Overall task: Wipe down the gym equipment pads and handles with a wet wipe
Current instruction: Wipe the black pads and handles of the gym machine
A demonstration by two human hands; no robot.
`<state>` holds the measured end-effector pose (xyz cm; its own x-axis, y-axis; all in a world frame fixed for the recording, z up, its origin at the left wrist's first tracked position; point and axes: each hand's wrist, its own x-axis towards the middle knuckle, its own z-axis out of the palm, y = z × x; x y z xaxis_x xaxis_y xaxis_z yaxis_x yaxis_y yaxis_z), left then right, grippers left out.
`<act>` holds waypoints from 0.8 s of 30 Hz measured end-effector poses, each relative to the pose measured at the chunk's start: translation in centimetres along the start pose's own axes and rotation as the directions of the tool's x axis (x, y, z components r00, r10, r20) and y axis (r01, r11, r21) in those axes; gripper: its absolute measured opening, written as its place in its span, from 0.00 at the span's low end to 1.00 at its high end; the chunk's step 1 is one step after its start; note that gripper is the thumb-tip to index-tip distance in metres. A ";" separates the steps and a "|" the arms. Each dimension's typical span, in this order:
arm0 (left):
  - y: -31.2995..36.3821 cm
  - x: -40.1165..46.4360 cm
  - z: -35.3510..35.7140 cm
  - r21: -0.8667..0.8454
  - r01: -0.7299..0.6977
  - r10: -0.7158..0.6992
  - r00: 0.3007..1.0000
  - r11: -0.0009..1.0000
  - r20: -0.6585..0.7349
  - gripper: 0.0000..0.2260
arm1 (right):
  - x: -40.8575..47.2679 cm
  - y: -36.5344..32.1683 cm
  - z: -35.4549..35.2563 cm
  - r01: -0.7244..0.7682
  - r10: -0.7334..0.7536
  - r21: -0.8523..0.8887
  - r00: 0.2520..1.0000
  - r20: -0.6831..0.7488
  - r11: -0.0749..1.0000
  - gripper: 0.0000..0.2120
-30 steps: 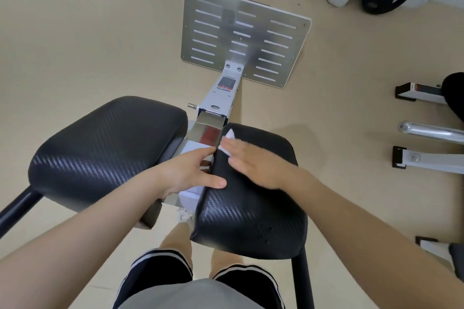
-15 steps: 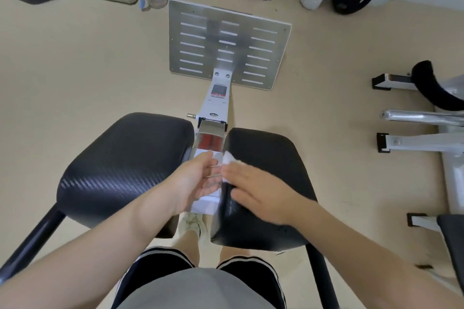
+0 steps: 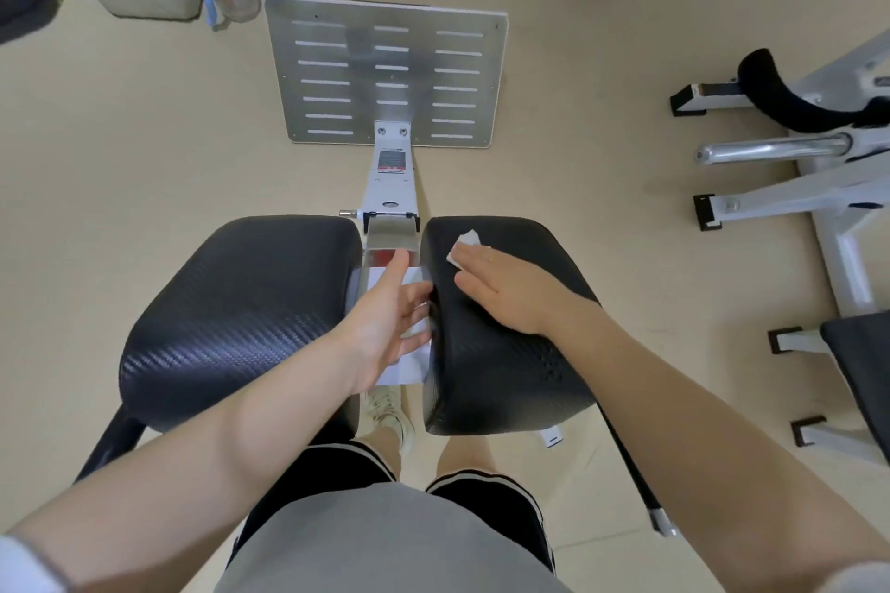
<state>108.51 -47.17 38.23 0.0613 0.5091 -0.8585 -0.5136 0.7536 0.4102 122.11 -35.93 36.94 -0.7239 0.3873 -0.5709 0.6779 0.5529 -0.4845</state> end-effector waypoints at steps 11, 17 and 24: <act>-0.3 -0.3 1.7 0.133 -0.028 0.038 0.997 0.991 -0.073 0.23 | -9.9 -2.7 4.9 0.025 -0.065 -0.254 0.987 -0.150 0.967 0.36; -2.0 0.7 2.4 0.131 -0.083 0.102 0.984 0.988 -0.149 0.19 | -4.5 -0.9 2.2 0.070 -0.096 -0.169 0.983 -0.156 0.983 0.27; -3.5 1.6 4.1 0.082 -0.173 0.191 0.912 0.981 -0.364 0.10 | -0.8 2.6 -0.9 -0.031 0.032 -0.029 0.999 0.044 0.999 0.15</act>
<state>113.88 -47.28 36.65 -0.3537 0.4570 -0.8162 -0.4442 0.6859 0.5765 124.33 -34.15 36.71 -0.6957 0.3719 -0.6146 0.6957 0.5619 -0.4475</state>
